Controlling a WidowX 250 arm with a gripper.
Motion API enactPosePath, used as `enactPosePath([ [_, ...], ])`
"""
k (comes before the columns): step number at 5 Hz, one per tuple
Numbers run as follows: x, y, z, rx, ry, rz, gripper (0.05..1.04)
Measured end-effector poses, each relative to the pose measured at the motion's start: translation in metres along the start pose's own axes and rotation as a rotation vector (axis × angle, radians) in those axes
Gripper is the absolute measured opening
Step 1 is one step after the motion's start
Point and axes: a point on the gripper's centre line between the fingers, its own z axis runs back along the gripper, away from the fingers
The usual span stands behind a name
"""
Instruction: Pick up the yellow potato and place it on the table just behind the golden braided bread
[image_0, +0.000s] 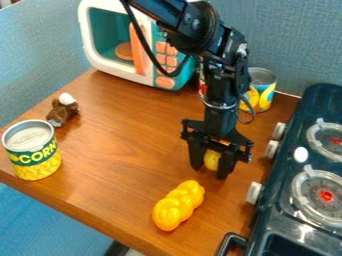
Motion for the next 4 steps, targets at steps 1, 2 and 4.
enactPosePath([
  [1,0.0017,0.0,0.0,0.0,-0.011,0.022,0.672],
  [2,0.0,0.0019,-0.003,0.013,-0.011,0.024,0.672],
  [4,0.0001,0.0051,-0.0029,0.033,-0.012,0.009,0.717],
])
